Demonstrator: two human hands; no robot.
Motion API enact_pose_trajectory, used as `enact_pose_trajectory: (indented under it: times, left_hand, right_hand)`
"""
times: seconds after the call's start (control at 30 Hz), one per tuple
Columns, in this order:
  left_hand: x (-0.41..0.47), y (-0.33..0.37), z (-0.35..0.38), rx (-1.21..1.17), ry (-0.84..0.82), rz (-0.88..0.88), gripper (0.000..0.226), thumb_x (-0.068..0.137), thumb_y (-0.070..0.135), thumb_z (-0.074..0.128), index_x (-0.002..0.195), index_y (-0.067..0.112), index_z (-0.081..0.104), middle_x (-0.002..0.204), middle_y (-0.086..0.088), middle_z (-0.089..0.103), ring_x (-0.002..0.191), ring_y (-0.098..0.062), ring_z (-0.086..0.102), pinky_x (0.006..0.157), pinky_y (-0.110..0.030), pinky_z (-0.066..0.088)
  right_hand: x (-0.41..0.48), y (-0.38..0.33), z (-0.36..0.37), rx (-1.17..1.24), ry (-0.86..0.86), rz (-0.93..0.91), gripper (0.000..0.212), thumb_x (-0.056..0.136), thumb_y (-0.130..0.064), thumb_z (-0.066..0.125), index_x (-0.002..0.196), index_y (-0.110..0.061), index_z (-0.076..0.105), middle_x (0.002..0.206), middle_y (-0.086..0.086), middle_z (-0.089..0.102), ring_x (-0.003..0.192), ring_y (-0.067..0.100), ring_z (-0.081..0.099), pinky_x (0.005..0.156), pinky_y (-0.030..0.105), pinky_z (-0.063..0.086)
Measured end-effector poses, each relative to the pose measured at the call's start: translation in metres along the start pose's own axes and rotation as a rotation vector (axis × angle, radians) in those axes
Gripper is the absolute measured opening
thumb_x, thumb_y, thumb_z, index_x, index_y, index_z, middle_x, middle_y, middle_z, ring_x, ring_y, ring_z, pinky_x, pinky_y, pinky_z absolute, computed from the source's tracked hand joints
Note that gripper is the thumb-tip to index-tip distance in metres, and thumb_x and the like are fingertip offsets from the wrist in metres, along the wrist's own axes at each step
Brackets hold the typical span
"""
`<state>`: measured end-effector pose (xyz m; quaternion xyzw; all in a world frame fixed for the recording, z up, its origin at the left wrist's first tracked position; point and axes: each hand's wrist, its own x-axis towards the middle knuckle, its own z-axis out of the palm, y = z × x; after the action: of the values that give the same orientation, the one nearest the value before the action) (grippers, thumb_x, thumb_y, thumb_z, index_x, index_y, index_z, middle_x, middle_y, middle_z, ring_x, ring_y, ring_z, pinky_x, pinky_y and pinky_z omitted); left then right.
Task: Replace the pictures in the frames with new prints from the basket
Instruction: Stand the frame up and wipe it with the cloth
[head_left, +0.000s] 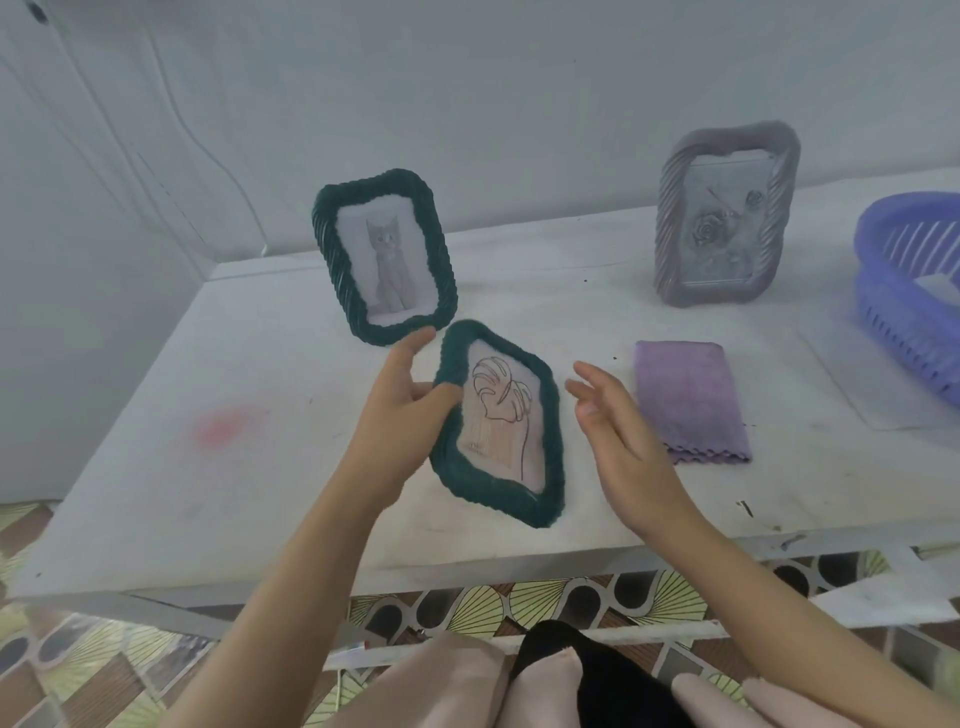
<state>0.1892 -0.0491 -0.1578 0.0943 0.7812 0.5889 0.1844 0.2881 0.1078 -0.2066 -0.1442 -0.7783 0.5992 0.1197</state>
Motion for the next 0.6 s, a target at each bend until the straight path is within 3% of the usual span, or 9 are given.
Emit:
enact_pose_trajectory:
  times: [0.03,0.17,0.23,0.37,0.5,0.6]
  left_hand:
    - [-0.001,-0.006,0.0,-0.077,0.01,-0.032,0.05,0.091,0.006,0.049,0.134,0.03,0.038,0.08,-0.011,0.071,0.065,-0.022,0.067,0.058,-0.035,0.056]
    - [-0.004,-0.032,0.006,-0.378,0.046,-0.096,0.044,0.094,0.005,0.046,0.129,0.03,0.046,0.085,-0.007,0.071,0.069,-0.02,0.068,0.054,-0.028,0.055]
    - [-0.003,-0.041,0.012,-0.38,0.039,-0.093,0.043,0.095,0.006,0.044,0.13,0.031,0.044,0.088,-0.002,0.072,0.077,-0.018,0.069,0.059,-0.028,0.057]
    - [0.0,-0.052,0.023,-0.157,-0.006,-0.039,0.043,0.097,0.013,0.041,0.138,0.027,0.033,0.108,-0.002,0.066,0.092,-0.012,0.065,0.067,-0.021,0.056]
    - [0.005,-0.053,0.027,0.223,0.002,0.105,0.044,0.096,0.015,0.045,0.137,0.026,0.033,0.106,0.016,0.059,0.098,-0.003,0.057,0.085,-0.019,0.048]
    - [0.01,-0.058,0.025,0.415,0.029,0.153,0.05,0.093,0.02,0.05,0.141,0.018,0.034,0.129,0.003,0.054,0.124,-0.016,0.045,0.106,-0.037,0.038]
  right_hand:
    - [0.001,0.004,0.0,-0.012,0.034,0.031,0.04,0.098,-0.031,0.036,0.137,-0.033,0.032,0.134,-0.014,0.044,0.114,-0.005,0.039,0.094,0.014,0.033]
    - [0.004,0.015,-0.004,0.072,0.093,0.114,0.041,0.097,-0.024,0.041,0.137,-0.031,0.034,0.121,-0.011,0.053,0.101,-0.006,0.049,0.074,0.008,0.038]
    - [0.007,0.018,-0.007,0.075,0.129,0.13,0.042,0.095,-0.021,0.046,0.135,-0.031,0.037,0.109,-0.009,0.06,0.097,-0.004,0.053,0.072,0.012,0.041]
    - [0.014,0.023,-0.012,-0.026,0.193,0.121,0.044,0.092,-0.015,0.051,0.133,-0.028,0.04,0.111,0.001,0.064,0.098,0.008,0.058,0.078,0.014,0.042]
    - [0.018,0.025,-0.015,-0.202,0.212,0.063,0.043,0.092,-0.01,0.05,0.133,-0.022,0.042,0.114,0.002,0.063,0.084,-0.002,0.055,0.063,0.003,0.041]
    - [0.018,0.025,-0.012,-0.314,0.231,-0.001,0.041,0.092,-0.01,0.05,0.133,-0.016,0.044,0.118,0.007,0.063,0.091,0.006,0.056,0.07,0.003,0.04]
